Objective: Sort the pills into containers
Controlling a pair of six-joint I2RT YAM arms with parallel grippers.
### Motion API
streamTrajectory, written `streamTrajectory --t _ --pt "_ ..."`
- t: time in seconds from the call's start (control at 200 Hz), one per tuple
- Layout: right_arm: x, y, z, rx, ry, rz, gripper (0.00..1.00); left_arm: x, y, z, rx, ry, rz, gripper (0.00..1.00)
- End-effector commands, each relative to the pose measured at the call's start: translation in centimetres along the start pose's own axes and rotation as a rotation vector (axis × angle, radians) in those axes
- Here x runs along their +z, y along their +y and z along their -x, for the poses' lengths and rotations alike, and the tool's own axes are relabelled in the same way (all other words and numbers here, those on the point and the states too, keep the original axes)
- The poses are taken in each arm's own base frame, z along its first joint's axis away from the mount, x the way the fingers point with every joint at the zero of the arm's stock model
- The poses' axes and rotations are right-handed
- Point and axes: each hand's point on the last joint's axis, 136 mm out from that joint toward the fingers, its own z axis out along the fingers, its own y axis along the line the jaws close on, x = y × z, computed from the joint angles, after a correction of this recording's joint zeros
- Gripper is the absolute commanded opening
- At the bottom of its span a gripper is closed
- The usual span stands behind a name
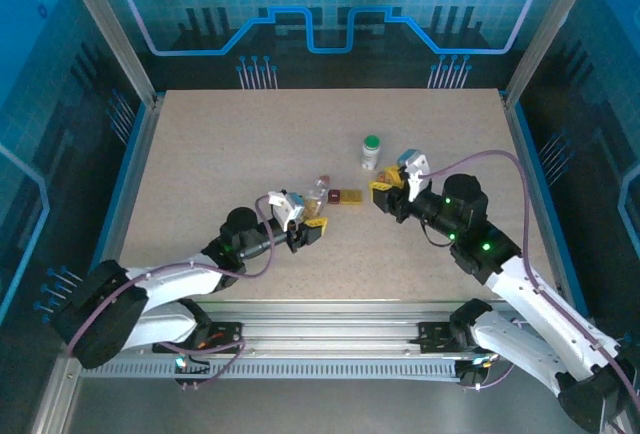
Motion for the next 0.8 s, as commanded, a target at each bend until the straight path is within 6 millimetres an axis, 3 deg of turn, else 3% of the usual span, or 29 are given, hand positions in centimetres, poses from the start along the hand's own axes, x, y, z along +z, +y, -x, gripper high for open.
streamTrajectory --t 0.0,0.415,0.795 --pt "0.7 -0.5 0.2 0.025 -0.071 -0.009 0.0 -0.5 1.2 -3.2 -0.113 0.198 0.081 0.0" --pt "3.8 -1.6 -6.5 0.054 -0.039 -0.022 0.0 -0.1 2.6 -5.5 -0.117 0.31 0.147 0.0" --pt "4.1 -2.2 -8.2 0.057 0.011 -0.053 0.0 1.4 4.4 -7.9 -0.147 0.418 0.184 0.0"
